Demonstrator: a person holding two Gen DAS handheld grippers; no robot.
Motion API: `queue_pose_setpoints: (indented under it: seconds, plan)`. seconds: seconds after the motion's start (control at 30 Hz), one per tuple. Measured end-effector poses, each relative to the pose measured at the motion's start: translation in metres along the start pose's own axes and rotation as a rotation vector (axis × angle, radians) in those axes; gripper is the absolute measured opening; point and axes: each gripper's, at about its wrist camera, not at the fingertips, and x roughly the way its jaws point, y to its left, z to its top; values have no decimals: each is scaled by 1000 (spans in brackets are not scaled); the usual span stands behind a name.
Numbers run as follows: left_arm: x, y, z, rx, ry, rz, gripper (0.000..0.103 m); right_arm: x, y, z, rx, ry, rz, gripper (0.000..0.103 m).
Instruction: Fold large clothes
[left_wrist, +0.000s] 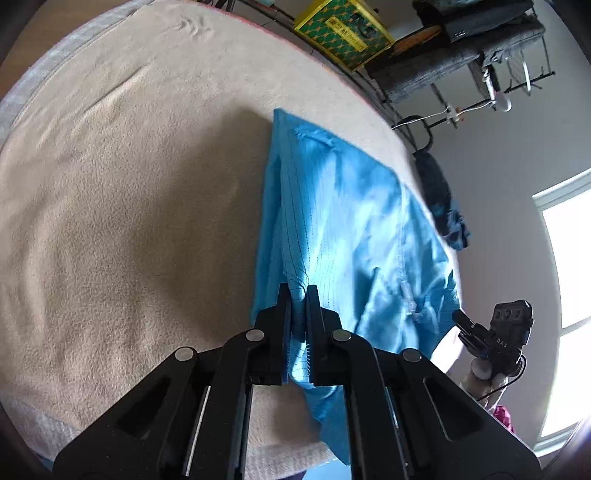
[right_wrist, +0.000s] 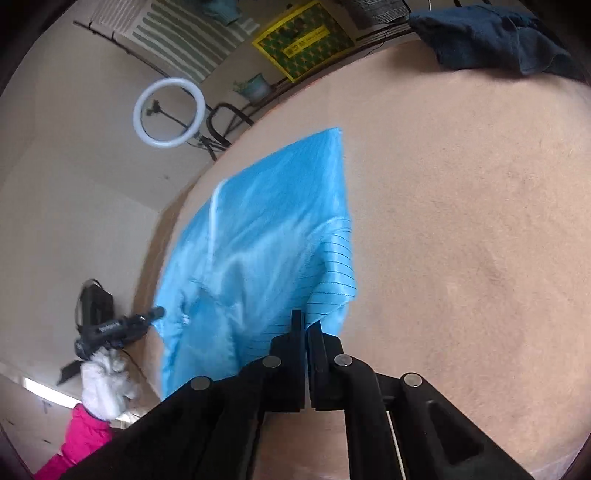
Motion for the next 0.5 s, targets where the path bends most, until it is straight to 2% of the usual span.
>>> queue_pose_setpoints:
  seconds: [0.07,0.13,0.2,0.27,0.4,0.47,0.5]
  plan:
    - [-5,-2,0,19,-7,14,4,-11,17,-2,-27,-32,43,0]
    - [0,-3,-2,58,1,79,4,-11,20,-5,-47,-13,19,0]
    - [13,0,-4,70,18,138,5,3,13,-7,-77,26,-107,0]
    - [21,-1,-5,78,34,160,5,18,1,-9,-75,78,-218,0]
    - [8,-23,-3,150,11,221,10,11,10,-5,-153,103,-331,0]
    - [-10,-36,1,160,-43,227,10,-7,22,-1,-184,78,-374,10]
    - [-18,-42,4,165,-74,230,10,-21,29,0,-193,45,-367,24]
